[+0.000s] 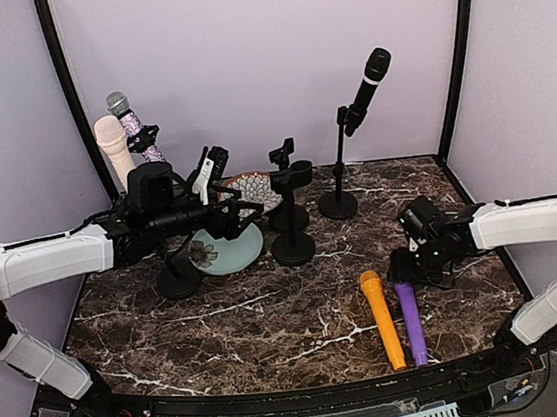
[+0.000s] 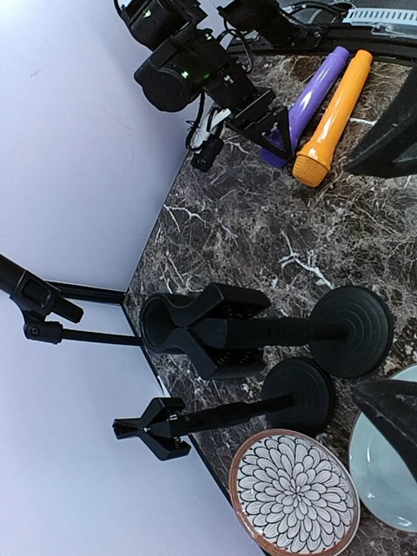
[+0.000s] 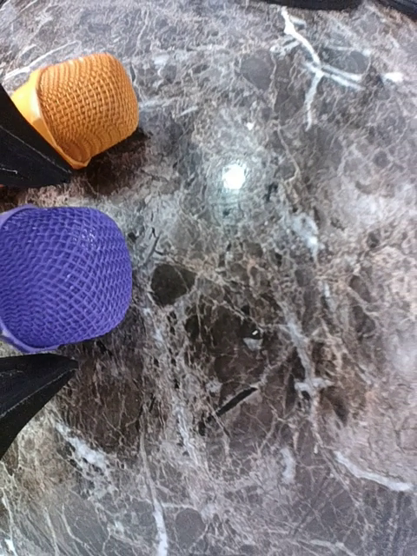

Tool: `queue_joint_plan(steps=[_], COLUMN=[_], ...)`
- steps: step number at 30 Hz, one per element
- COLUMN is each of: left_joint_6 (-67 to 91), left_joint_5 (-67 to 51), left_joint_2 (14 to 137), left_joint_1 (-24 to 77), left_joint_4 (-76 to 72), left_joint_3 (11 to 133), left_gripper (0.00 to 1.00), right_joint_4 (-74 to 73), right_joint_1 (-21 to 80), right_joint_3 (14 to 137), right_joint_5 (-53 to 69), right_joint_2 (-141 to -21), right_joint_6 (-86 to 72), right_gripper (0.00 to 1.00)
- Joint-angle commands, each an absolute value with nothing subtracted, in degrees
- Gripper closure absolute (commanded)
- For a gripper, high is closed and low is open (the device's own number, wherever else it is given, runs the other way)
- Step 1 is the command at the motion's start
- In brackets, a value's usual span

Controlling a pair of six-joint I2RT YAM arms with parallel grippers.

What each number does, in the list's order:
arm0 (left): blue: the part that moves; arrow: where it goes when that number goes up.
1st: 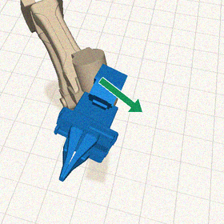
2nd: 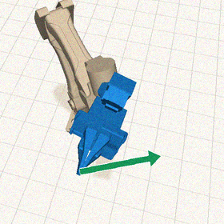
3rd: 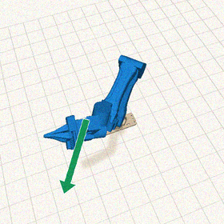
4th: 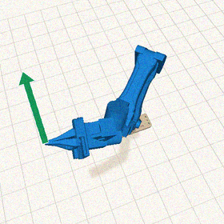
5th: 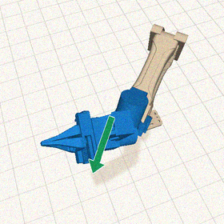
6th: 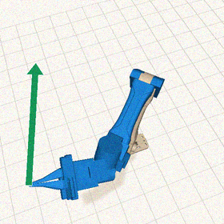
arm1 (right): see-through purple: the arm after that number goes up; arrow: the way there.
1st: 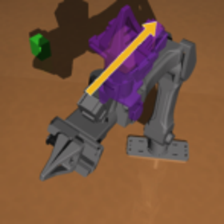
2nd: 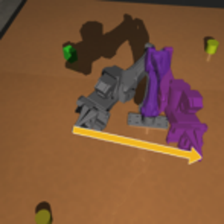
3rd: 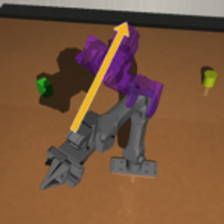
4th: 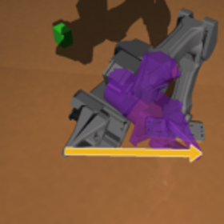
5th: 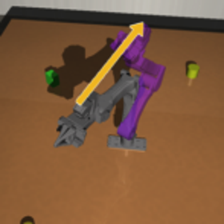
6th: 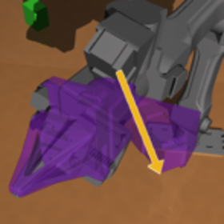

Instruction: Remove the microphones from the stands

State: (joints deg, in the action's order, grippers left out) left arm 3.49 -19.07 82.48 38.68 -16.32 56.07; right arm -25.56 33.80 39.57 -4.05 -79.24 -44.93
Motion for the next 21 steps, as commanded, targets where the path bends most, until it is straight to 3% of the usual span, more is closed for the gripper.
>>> queue_joint_plan(steps=[1,12,21], left_joint_6=[3.07,3.87,5.32], left_joint_5=[-19.55,-20.12,-21.15], left_joint_2=[80.19,80.20,78.82], left_joint_1=[38.43,38.50,38.22], left_joint_4=[-15.71,-15.73,-9.00], left_joint_3=[55.94,56.52,59.10], left_gripper=[0.18,0.18,0.18], right_joint_4=[-25.23,-26.12,-14.52], right_joint_1=[33.47,33.40,33.40], right_joint_3=[39.46,41.05,42.82], right_joint_5=[-5.92,-8.71,-10.44], right_joint_2=[-75.05,-68.47,-57.94], right_joint_6=[-45.11,-43.54,-36.78], right_gripper=[0.32,0.25,0.19])
